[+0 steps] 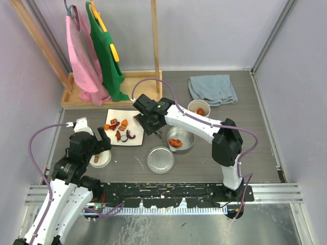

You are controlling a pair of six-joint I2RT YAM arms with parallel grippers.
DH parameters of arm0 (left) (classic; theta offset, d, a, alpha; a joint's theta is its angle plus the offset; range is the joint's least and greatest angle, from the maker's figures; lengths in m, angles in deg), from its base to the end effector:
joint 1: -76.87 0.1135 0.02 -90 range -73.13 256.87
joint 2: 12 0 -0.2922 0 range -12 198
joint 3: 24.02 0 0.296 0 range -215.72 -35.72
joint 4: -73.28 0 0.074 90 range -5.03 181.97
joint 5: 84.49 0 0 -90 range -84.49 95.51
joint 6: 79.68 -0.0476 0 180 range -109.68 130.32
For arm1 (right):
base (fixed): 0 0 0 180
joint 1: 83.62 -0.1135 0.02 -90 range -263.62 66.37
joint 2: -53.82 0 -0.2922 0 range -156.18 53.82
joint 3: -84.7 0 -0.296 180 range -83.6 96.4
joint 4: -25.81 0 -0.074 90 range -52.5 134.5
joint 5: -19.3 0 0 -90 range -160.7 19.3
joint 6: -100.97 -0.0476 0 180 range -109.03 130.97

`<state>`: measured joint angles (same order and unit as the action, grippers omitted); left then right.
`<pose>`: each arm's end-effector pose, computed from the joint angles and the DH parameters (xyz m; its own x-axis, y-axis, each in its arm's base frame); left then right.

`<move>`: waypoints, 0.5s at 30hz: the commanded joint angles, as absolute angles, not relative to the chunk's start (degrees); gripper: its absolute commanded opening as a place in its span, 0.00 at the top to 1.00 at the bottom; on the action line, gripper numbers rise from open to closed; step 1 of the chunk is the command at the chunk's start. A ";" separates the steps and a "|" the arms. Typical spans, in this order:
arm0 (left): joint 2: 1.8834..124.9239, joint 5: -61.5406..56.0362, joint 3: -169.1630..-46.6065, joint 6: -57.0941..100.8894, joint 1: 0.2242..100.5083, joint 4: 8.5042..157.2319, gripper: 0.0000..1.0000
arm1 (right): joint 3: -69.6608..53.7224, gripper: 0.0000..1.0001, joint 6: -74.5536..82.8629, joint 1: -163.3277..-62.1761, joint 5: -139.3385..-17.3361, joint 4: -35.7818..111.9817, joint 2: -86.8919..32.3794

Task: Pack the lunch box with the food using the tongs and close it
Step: Pick up the fake food from the plate.

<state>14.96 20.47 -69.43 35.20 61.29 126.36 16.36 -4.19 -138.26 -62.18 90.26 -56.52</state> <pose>0.1373 -0.0255 0.2715 -0.5197 -0.2771 -0.8082 -0.1805 0.9602 -0.2131 0.2790 0.3810 0.2863 -0.6991 -0.5382 -0.4708 -0.6061 0.7954 -0.0094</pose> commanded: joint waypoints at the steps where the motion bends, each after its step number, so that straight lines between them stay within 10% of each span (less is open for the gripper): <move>1: 14.28 20.54 -70.34 35.37 61.72 124.52 0.02 | 21.83 0.50 -1.10 -138.20 -60.07 91.01 -57.11; 15: 14.28 20.69 -70.32 35.37 61.70 124.60 0.02 | 26.84 0.51 2.51 -138.21 -58.69 92.85 -63.42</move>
<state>14.78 20.49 -69.43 35.18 61.40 126.36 23.31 0.12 -138.26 -60.48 92.35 -62.53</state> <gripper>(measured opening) 0.980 0.499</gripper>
